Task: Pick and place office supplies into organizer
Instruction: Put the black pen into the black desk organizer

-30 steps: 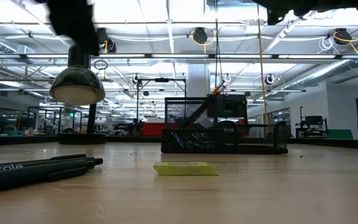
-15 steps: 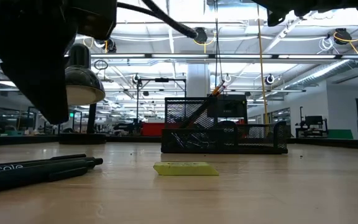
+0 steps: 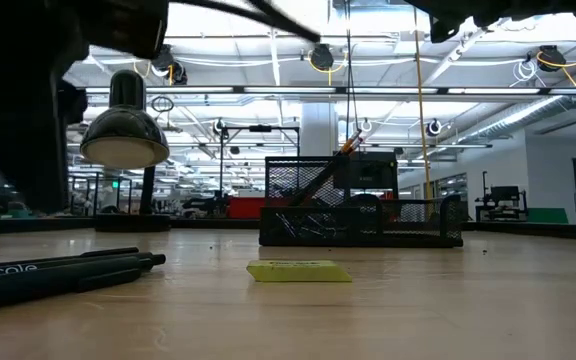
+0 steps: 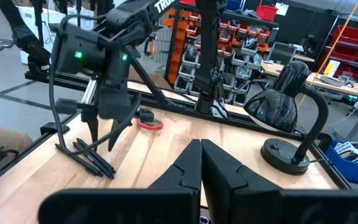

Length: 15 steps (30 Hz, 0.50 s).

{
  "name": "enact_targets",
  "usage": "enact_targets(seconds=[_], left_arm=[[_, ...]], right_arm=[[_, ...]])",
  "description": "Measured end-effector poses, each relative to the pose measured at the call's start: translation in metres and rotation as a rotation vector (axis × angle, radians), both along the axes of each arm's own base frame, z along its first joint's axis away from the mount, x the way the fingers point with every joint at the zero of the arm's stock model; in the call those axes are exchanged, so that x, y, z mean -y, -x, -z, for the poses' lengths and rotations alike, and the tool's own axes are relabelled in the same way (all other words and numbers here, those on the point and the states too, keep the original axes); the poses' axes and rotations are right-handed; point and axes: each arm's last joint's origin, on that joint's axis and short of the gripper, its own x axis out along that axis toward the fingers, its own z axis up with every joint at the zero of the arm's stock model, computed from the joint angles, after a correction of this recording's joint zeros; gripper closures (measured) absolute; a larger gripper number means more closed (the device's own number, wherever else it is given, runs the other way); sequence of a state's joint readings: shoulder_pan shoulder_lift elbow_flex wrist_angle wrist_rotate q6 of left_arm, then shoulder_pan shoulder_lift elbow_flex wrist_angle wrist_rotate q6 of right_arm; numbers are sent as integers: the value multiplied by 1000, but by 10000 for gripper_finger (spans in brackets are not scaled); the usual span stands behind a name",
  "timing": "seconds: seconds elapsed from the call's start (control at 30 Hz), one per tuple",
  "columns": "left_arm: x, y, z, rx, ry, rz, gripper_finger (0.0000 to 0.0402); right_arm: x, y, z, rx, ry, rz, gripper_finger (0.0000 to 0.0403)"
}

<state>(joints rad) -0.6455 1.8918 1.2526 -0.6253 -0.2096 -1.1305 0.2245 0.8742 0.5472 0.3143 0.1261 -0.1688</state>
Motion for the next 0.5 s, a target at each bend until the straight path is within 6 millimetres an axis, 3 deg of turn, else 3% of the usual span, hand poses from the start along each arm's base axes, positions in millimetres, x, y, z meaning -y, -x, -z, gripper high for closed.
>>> enact_targets(seconds=[0.3, 0.5], left_arm=[[2, -2, 25, -76, -27, 7, 277], [3, -2, 32, -113, -33, 12, 277]], right_arm=[[0, 0, 0, 2, -12, 1, 403], [0, 0, 0, 2, -12, 1, 403]])
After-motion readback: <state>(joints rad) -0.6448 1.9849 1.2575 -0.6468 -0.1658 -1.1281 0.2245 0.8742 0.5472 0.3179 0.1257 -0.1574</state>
